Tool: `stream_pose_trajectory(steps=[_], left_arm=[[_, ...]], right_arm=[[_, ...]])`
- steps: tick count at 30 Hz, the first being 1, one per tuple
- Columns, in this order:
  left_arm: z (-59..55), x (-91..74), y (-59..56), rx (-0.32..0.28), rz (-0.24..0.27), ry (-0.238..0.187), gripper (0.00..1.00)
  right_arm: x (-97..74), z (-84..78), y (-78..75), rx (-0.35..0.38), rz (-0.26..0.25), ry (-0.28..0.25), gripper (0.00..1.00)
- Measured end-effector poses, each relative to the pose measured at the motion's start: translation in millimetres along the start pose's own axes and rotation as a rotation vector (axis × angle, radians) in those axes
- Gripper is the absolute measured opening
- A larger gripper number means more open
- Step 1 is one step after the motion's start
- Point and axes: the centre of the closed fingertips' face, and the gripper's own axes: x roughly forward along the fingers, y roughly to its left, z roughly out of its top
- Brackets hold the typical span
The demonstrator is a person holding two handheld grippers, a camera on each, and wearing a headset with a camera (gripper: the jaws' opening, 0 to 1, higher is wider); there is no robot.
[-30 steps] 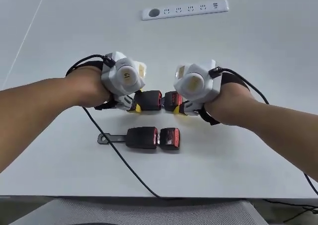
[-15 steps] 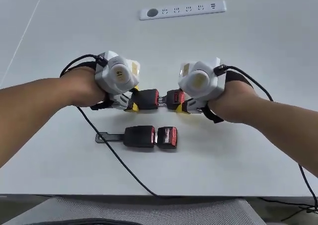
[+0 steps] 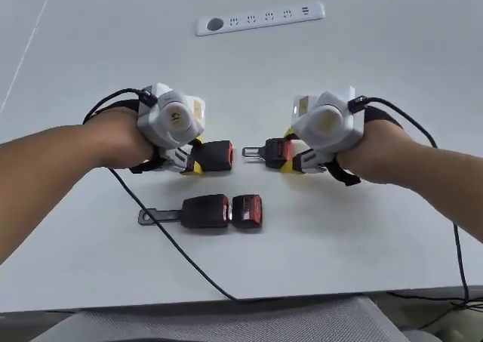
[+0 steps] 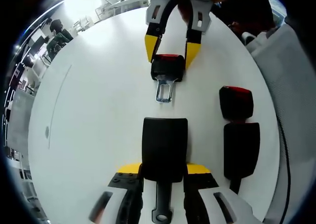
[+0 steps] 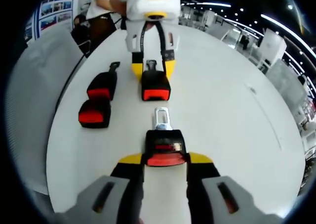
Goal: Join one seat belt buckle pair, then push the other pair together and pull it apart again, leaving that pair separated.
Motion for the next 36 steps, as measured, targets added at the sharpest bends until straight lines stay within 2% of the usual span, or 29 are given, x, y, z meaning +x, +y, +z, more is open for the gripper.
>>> stream_pose_trajectory(steps=[12, 18, 24, 28, 32, 36], left_arm=[[-0.1, -0.5, -0.4, 0.01, -0.003, 0.005, 0.32], [-0.1, -0.3, -0.7, 0.015, -0.004, 0.018, 0.32], [-0.3, -1.5, -0.7, -0.016, 0.008, 0.011, 0.33], [0.4, -3.0, -2.8, 0.008, 0.034, 0.008, 0.33], [-1.3, -6.9, -4.8, 0.0, 0.058, 0.005, 0.35], [1.9, -20.9, -0.7, -0.067, 0.126, -0.056, 0.42]], right_arm=[[-50.9, -56.4, 4.8, 0.008, -0.019, 0.082, 0.33], [-64.9, -75.5, 6.0, 0.008, -0.024, 0.115, 0.33], [-67.0, -79.2, 5.8, 0.032, -0.025, 0.124, 0.35], [-69.5, -80.4, 3.4, 0.039, -0.055, 0.13, 0.41], [-73.9, -81.9, 4.4, 0.042, -0.085, 0.138, 0.48], [-83.0, -83.4, 9.0, 0.027, -0.119, 0.138, 0.55]])
